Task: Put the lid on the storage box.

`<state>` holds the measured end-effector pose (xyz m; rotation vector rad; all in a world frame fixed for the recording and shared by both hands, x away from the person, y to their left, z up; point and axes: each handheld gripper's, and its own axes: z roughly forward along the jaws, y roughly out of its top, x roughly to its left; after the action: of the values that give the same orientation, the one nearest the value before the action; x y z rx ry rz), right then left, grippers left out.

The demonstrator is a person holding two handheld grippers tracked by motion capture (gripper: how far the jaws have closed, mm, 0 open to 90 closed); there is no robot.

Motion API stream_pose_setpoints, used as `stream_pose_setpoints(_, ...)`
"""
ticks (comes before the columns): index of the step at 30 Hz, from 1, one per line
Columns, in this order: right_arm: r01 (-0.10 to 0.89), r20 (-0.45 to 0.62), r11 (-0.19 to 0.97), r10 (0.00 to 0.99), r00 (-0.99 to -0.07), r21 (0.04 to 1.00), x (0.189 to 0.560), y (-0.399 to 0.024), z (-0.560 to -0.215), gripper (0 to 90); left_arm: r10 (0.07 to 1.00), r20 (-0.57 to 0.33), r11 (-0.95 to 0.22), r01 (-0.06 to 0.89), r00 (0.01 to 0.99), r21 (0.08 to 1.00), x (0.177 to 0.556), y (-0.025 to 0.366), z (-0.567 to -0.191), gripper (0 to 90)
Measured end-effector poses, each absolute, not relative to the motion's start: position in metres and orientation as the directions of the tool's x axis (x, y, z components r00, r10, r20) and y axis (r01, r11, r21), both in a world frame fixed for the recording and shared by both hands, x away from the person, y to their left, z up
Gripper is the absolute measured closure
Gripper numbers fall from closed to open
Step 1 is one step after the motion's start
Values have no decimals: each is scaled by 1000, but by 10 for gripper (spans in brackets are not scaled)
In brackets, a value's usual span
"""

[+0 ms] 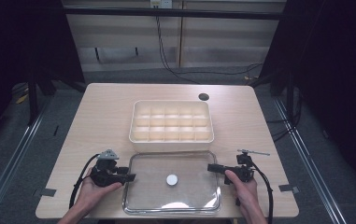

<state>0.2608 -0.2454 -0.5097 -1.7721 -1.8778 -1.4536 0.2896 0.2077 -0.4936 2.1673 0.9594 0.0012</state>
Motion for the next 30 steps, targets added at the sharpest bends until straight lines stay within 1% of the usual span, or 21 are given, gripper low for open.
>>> stream_pose_setpoints(1,839,695,-187,665,-274,511,261,-245,-510,639,636,-281,-436,635,719,638,290,208,-494,528)
stream_pose_setpoints(2,836,697,-190,661,-279,515,261,-246,-510,677,635,-289,-431,639,716,637,290,209,-494,528)
stream_pose_setpoints(4,822,697,-206,658,-285,531,260,-247,-508,702,635,-297,-426,643,714,636,291,209,-494,523)
stream_pose_setpoints(8,806,688,-212,662,-298,553,259,-247,-505,711,634,-295,-429,643,715,634,291,208,-493,485)
stream_pose_setpoints(10,799,669,-194,674,-313,570,258,-246,-503,720,642,-282,-434,641,713,633,290,207,-493,432)
stream_pose_setpoints(11,799,669,-194,674,-313,570,258,-246,-503,720,642,-282,-434,641,713,633,290,207,-493,430)
stream_pose_setpoints(15,775,675,-219,660,-330,593,257,-247,-500,741,648,-293,-420,651,703,633,291,210,-493,385)
stream_pose_setpoints(16,768,675,-221,654,-340,601,257,-247,-499,749,644,-315,-408,660,698,630,292,212,-493,371)
stream_pose_setpoints(17,765,674,-222,654,-343,605,257,-247,-498,750,644,-315,-408,660,698,630,292,212,-493,365)
stream_pose_setpoints(21,761,674,-223,651,-349,610,256,-247,-498,751,641,-324,-401,664,695,631,293,212,-494,363)
stream_pose_setpoints(23,759,671,-217,652,-355,613,256,-247,-497,751,628,-345,-396,668,698,630,294,213,-494,399)
stream_pose_setpoints(30,760,661,-208,661,-355,616,256,-247,-497,749,614,-384,-373,682,690,630,295,217,-493,450)
